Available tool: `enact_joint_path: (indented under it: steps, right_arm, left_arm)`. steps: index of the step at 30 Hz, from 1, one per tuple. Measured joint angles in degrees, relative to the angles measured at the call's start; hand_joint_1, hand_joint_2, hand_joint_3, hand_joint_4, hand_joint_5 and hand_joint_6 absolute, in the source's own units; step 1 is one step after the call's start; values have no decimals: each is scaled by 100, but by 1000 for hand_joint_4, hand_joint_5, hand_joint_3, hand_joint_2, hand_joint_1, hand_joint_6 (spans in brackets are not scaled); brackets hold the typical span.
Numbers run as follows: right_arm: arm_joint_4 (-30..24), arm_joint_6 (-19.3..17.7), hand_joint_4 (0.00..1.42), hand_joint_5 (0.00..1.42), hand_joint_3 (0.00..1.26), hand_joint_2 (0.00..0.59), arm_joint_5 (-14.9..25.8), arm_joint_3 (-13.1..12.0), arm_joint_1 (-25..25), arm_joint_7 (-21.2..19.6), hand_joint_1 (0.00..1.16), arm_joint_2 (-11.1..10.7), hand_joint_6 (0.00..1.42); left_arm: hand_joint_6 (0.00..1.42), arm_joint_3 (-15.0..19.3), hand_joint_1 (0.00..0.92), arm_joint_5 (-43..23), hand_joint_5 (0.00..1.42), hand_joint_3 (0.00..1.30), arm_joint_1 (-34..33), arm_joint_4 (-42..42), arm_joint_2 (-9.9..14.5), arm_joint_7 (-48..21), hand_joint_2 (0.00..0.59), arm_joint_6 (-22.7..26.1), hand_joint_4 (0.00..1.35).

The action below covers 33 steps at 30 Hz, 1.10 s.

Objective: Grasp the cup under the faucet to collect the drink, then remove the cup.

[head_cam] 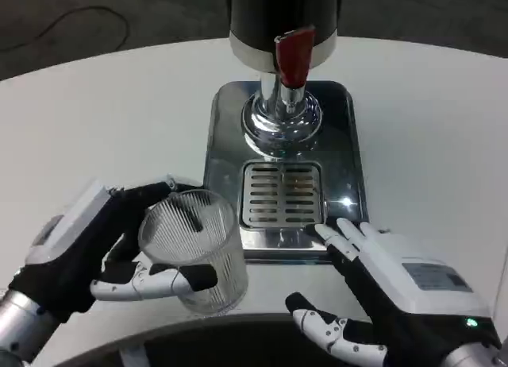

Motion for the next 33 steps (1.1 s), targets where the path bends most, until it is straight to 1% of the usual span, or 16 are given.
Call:
enact_joint_path:
  steps: [3, 8, 12, 15, 21, 29, 33]
  right_arm:
    - [-101, -2, 0, 0, 85, 400, -7, -80, 3, 83, 196, -8, 0]
    - [-225, -2, 0, 0, 85, 395, -17, -173, 55, 135, 193, -1, 0]
    - [-447, -12, 0, 0, 87, 393, -19, -283, 211, 152, 191, 15, 0]
    - [-472, -27, 0, 0, 91, 392, -21, -342, 283, 155, 190, 17, 0]
    - [-593, -55, 0, 0, 94, 391, -23, -412, 398, 156, 188, 31, 0]
    - [-608, -87, 0, 0, 95, 389, -23, -485, 427, 156, 187, 148, 0]
    - [-667, -142, 0, 0, 95, 386, -11, -569, 447, 156, 186, 158, 0]
  left_arm:
    - [1424, -52, 526, 132, 1424, 1012, -321, 198, -41, 49, 119, 41, 1257]
    - [1424, -276, 526, 397, 1424, 1012, -823, 653, -192, 191, 119, 125, 1257]
    - [1424, -510, 526, 660, 1424, 1012, -1270, 1075, -332, 322, 119, 207, 1257]
    - [1424, -636, 528, 786, 1424, 1012, -1515, 1258, -415, 459, 121, 210, 1257]
    - [1424, -774, 529, 915, 1424, 1012, -1840, 1672, -494, 655, 121, 230, 1257]
    - [1424, -970, 525, 1059, 1424, 1012, -2230, 2203, -553, 917, 127, 234, 1257]
    - [1424, -1160, 524, 1315, 1424, 1012, -2663, 2696, -617, 1196, 128, 259, 1257]
